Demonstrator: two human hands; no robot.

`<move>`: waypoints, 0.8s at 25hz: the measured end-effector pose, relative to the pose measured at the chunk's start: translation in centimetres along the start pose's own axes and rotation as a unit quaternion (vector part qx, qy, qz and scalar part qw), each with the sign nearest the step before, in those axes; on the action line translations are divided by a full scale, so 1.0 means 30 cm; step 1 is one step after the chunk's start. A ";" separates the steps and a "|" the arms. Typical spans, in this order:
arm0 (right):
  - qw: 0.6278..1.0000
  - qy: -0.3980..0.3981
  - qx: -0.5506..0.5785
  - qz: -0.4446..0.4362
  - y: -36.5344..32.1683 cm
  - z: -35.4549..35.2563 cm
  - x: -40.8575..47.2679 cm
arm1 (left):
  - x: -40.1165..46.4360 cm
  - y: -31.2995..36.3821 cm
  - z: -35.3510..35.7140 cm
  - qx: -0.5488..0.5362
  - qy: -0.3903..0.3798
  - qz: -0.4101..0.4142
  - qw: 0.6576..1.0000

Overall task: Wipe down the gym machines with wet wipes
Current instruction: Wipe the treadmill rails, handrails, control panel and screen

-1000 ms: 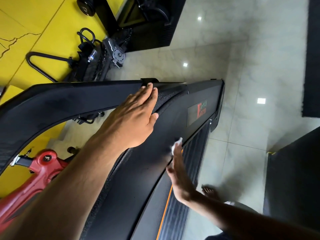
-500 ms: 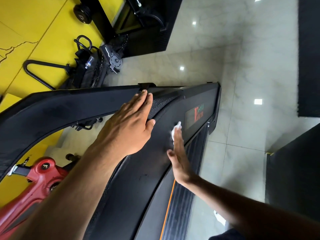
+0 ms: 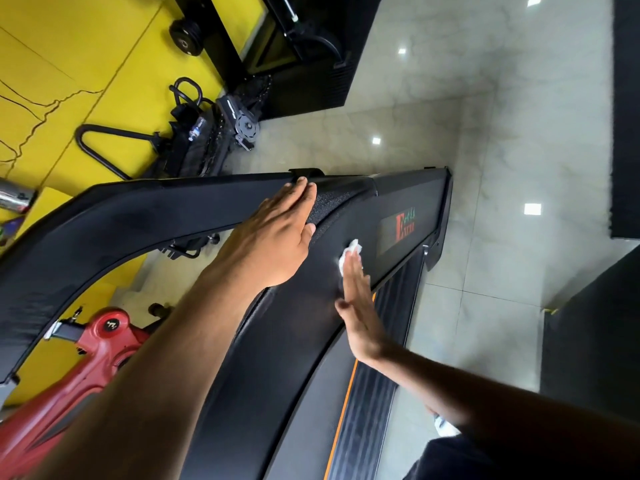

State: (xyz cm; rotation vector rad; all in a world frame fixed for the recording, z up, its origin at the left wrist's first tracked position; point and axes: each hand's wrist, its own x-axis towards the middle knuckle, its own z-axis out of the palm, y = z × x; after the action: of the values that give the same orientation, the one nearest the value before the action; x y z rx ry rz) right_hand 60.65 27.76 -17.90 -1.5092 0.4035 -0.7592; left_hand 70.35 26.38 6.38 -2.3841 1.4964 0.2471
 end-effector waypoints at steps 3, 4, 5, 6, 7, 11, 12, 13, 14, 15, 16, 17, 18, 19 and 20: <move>0.979 0.084 0.134 0.129 0.031 -0.052 0.255 | -0.065 -0.015 -0.016 -0.018 0.014 0.008 1.000; 0.970 0.112 0.136 0.168 0.011 -0.088 0.348 | -0.112 -0.023 -0.017 -0.028 0.022 -0.006 0.999; 0.967 0.121 0.120 0.191 -0.029 -0.115 0.406 | -0.170 -0.028 -0.012 -0.031 0.031 -0.029 0.999; 0.970 0.115 0.098 0.190 -0.076 -0.121 0.420 | -0.235 -0.033 0.002 -0.023 0.040 -0.049 0.998; 0.977 0.103 0.095 0.160 -0.129 -0.107 0.399 | -0.302 -0.037 0.020 -0.007 0.052 -0.062 0.997; 0.997 -0.017 0.026 -0.065 -0.241 0.058 0.037 | -0.493 -0.020 0.067 0.038 0.106 -0.089 0.990; 0.995 -0.040 -0.009 -0.088 -0.220 0.086 -0.057 | -0.521 -0.018 0.077 0.047 0.113 -0.094 0.988; 0.995 -0.041 -0.036 -0.082 -0.164 0.093 -0.114 | -0.547 -0.018 0.086 0.053 0.116 -0.096 0.987; 0.998 -0.024 -0.027 -0.056 -0.108 0.081 -0.119 | -0.573 -0.018 0.092 0.053 0.118 -0.096 0.987; 1.000 0.000 0.003 -0.012 -0.078 0.055 -0.079 | -0.599 -0.018 0.097 0.048 0.121 -0.101 0.986; 0.998 0.021 0.039 0.037 -0.059 0.026 -0.006 | -0.626 -0.018 0.104 0.042 0.128 -0.111 0.985; 0.995 0.042 0.053 0.076 -0.071 -0.009 0.080 | -0.653 -0.019 0.110 0.040 0.136 -0.122 0.982; 0.992 0.058 0.043 0.102 -0.104 -0.026 0.152 | -0.679 -0.018 0.112 0.041 0.139 -0.136 0.980; 0.991 0.068 0.029 0.108 -0.157 -0.021 0.193 | -0.699 -0.016 0.111 0.045 0.138 -0.152 0.978; 0.993 0.067 0.025 0.091 -0.215 0.002 0.193 | -0.714 -0.013 0.112 0.051 0.138 -0.163 0.976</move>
State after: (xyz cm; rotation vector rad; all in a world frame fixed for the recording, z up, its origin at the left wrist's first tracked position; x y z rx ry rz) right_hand 63.56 24.60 -10.37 -1.3569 0.6102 -0.7234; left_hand 61.39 45.81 9.91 -2.6092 1.1587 -0.2394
